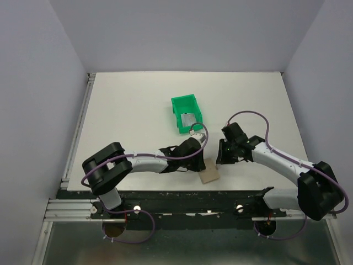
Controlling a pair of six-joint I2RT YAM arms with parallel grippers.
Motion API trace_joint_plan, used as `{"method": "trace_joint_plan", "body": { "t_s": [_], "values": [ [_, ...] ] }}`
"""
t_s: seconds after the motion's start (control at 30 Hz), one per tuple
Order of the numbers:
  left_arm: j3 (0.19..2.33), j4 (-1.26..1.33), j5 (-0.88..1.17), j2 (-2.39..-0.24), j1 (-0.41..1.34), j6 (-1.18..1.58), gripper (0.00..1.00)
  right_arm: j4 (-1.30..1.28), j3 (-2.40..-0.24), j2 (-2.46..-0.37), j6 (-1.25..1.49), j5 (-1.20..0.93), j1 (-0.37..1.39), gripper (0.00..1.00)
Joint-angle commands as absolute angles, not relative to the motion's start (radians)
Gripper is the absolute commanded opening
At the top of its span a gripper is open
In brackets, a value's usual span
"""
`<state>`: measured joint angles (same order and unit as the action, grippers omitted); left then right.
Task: Put the credit cards into the card holder
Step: Close the card holder at the center of the board.
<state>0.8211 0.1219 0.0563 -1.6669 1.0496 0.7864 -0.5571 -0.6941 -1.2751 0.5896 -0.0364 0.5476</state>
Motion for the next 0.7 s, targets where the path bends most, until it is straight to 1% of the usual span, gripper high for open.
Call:
{"method": "trace_joint_plan", "body": {
  "t_s": [0.0,0.4,0.67],
  "values": [
    [0.805,0.152,0.077,-1.684,1.055,0.801,0.23,-0.491,-0.675,-1.27,0.565,-0.133,0.543,0.33],
    [0.81,0.137,0.08,-1.695,1.055,0.801,0.21,-0.436,-0.655,-1.292,0.548,-0.261,0.543,0.32],
    [0.815,0.135,0.081,-1.703,1.055,0.802,0.2,-0.331,-0.627,-1.321,0.597,-0.393,0.541,0.31]
  ]
}}
